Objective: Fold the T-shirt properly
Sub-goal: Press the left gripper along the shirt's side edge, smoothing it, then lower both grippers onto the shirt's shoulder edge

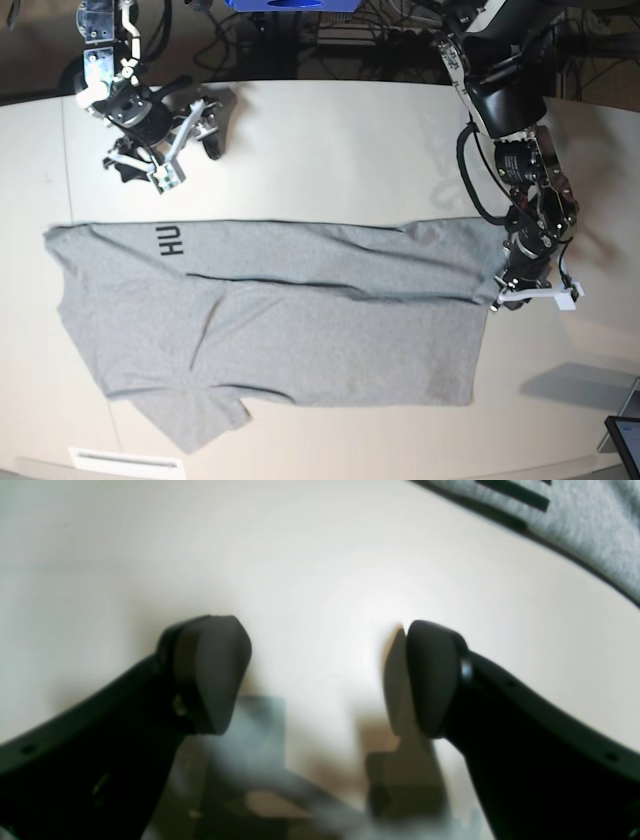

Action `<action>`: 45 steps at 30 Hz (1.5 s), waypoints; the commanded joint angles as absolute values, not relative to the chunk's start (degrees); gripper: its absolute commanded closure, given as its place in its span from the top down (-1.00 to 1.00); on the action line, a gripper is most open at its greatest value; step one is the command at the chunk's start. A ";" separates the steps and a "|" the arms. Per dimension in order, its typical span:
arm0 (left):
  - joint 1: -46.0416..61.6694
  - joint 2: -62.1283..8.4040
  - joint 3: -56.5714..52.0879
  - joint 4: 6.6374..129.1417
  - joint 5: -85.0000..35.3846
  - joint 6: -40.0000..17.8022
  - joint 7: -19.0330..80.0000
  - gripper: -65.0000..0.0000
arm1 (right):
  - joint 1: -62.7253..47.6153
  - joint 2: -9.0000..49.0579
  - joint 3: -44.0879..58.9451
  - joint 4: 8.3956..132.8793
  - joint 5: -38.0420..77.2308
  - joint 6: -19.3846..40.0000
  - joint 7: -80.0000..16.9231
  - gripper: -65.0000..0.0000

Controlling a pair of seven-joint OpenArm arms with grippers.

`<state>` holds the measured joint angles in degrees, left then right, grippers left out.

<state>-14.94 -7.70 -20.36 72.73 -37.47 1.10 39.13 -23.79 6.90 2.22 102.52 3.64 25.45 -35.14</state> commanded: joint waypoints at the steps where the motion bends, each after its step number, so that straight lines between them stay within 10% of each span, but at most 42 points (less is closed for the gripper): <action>1: -16.31 -8.40 -20.35 73.63 -37.67 0.48 37.76 -1.00 | -24.75 7.16 1.98 101.05 0.04 25.54 -41.98 0.52; 25: -21.23 -9.71 -19.21 65.71 -31.52 0.22 37.76 -1.00 | -24.75 7.08 1.89 101.05 0.04 25.63 -41.98 0.52; 35: -21.14 -10.68 -16.31 67.56 -31.78 0.22 37.67 0.46 | -24.75 7.08 1.89 101.05 0.04 25.63 -41.98 0.52; 45: -7.25 -8.04 -15.60 92.35 -31.52 0.22 37.67 0.55 | -26.68 7.08 2.42 108.09 0.04 25.36 -36.70 0.52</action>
